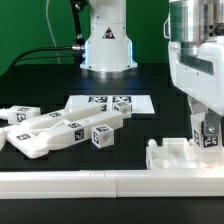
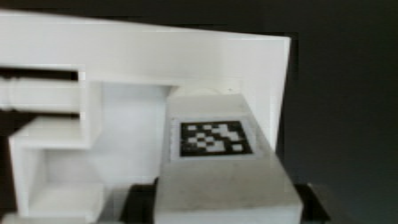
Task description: Assemble chair
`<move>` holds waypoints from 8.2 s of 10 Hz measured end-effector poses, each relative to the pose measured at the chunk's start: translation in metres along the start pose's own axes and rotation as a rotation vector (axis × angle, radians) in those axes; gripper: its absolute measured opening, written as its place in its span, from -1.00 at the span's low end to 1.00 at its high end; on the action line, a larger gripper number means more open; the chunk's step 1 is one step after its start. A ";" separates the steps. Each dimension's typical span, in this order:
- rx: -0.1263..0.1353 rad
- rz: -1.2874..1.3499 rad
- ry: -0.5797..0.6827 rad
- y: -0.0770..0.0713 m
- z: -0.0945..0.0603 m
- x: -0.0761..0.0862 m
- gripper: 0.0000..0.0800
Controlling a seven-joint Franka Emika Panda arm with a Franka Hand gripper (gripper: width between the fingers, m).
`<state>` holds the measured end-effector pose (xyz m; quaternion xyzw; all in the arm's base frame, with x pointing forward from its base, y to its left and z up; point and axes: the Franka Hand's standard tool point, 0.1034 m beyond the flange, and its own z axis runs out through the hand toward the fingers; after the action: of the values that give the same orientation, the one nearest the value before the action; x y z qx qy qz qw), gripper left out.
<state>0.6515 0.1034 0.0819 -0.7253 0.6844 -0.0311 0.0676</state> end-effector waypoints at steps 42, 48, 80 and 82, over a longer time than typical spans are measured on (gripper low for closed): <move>-0.047 -0.663 0.028 -0.005 0.005 -0.005 -0.29; -0.040 0.221 -0.001 -0.003 0.007 -0.012 -0.29; -0.050 -0.462 -0.011 0.002 0.009 -0.010 0.62; -0.052 -0.806 0.022 -0.001 0.006 -0.013 0.62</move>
Offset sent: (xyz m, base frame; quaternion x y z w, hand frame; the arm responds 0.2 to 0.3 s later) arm -0.0043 0.0190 0.0036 -0.0254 -0.0132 -0.4624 0.8862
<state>0.6522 0.1164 0.0768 -0.9367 0.3464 -0.0455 0.0241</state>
